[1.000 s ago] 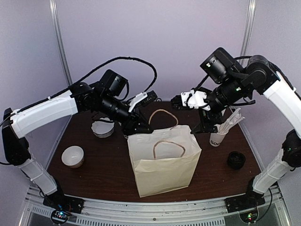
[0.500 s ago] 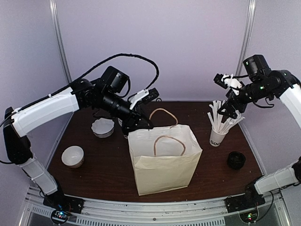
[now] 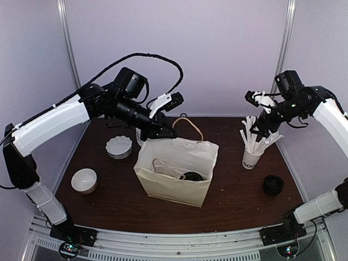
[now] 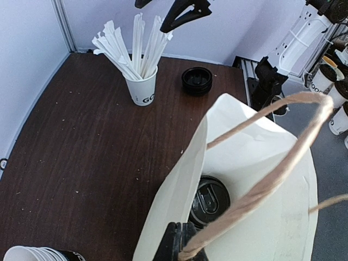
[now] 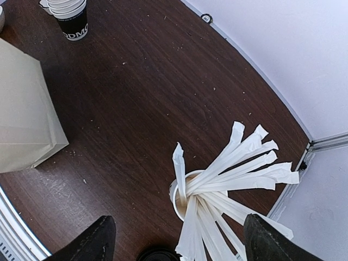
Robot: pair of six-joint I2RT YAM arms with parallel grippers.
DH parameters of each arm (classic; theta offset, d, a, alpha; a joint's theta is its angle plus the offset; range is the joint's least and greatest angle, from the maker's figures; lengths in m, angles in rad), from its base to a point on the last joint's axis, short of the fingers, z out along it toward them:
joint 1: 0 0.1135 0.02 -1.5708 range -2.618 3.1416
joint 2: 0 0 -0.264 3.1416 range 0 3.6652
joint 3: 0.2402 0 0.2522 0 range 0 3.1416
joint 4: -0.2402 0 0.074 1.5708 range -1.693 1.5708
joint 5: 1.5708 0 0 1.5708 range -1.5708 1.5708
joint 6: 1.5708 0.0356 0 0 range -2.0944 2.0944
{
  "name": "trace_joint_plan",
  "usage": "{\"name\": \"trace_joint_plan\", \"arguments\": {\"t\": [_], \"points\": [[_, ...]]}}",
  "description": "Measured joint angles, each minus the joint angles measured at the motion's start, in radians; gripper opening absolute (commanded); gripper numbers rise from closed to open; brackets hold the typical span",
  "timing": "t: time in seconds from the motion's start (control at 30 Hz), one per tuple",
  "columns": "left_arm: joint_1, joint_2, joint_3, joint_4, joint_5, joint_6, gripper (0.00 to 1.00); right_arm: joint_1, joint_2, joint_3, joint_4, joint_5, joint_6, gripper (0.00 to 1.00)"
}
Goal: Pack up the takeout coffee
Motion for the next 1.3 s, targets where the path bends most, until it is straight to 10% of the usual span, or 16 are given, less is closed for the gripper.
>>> {"name": "trace_joint_plan", "arguments": {"t": [0.9, 1.3], "points": [[-0.061, -0.42, -0.544, 0.357, -0.137, -0.032, 0.01, 0.0, 0.072, -0.008, 0.0, -0.063, -0.004, 0.84], [-0.134, -0.575, -0.63, 0.347, -0.209, -0.074, 0.44, 0.0, 0.102, -0.008, -0.023, -0.085, -0.006, 0.83]]}}
